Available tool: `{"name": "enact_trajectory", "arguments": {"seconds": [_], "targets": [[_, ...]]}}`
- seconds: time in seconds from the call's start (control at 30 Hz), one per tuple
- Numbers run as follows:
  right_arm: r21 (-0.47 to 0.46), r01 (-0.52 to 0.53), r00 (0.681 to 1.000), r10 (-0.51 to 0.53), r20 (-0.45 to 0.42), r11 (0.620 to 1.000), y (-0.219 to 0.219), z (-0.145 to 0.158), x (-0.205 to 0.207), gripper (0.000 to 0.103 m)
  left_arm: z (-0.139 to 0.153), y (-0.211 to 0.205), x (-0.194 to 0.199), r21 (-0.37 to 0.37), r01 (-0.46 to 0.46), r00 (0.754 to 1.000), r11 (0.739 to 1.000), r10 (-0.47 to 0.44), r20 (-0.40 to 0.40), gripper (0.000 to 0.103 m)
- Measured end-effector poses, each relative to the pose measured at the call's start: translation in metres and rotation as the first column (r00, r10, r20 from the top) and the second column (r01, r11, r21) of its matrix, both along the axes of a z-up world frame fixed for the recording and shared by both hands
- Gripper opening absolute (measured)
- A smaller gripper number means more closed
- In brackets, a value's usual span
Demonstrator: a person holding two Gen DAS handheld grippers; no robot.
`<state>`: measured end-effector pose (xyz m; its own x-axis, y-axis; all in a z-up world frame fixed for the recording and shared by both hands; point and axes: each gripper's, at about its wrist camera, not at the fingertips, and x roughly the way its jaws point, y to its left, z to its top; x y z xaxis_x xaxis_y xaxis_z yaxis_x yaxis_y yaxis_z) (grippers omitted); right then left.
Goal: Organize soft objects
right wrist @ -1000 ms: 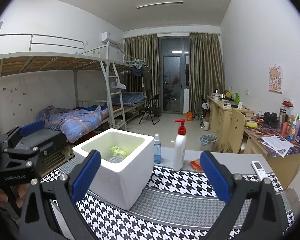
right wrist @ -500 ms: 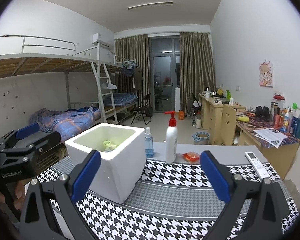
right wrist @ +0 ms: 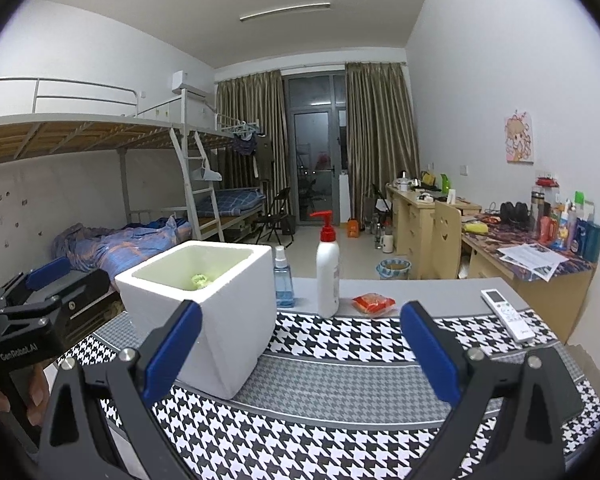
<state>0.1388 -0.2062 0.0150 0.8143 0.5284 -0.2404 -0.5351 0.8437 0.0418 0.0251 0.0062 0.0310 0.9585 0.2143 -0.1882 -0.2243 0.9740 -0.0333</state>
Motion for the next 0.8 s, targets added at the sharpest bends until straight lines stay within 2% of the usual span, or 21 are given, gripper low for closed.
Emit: {"name": "enact_trajectory", "arguments": {"seconds": [0.8], "targets": [[0.011, 0.000, 1.000, 0.000, 0.005, 1.000, -0.011, -0.017, -0.012, 0.101, -0.010, -0.010, -0.009, 0.022, 0.032, 0.999, 0.999, -0.032, 0.002, 0.102]]}}
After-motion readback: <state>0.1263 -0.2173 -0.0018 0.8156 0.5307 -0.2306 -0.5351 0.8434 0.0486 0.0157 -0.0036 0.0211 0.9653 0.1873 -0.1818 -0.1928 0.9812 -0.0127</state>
